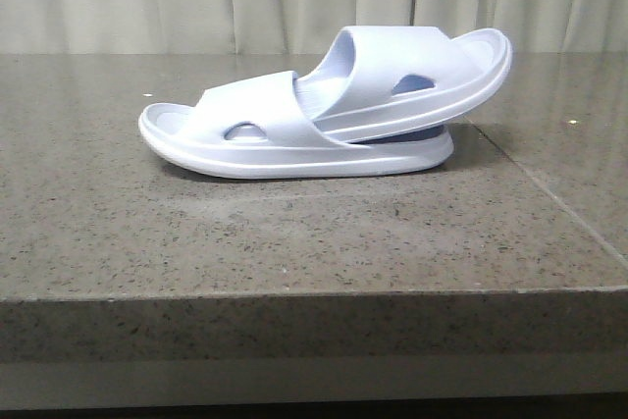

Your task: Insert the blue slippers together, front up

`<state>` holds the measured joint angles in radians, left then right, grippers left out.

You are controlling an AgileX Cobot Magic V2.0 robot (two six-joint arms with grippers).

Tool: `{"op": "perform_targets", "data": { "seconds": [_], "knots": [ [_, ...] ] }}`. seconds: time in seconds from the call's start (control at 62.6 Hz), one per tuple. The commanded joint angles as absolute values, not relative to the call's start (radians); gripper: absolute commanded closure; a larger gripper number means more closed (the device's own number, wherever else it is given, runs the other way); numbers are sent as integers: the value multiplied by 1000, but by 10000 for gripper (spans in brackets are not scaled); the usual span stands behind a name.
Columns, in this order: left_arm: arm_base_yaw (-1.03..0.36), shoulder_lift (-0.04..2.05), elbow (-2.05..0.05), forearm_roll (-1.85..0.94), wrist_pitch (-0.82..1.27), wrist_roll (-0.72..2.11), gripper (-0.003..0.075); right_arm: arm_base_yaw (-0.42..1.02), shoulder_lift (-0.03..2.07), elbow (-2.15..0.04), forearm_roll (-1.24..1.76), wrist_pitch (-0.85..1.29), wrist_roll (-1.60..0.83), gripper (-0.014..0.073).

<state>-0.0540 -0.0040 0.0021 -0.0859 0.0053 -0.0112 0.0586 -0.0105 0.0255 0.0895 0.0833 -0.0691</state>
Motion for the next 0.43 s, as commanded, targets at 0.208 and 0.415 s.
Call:
{"op": "perform_targets", "data": {
  "seconds": [0.208,0.415],
  "knots": [
    [-61,-18,10,-86,-70,-7,741,9,-28,21,89,0,-71,712],
    [-61,-18,10,-86,-70,-7,741,9,-28,21,89,0,-71,712]
  ]
}}
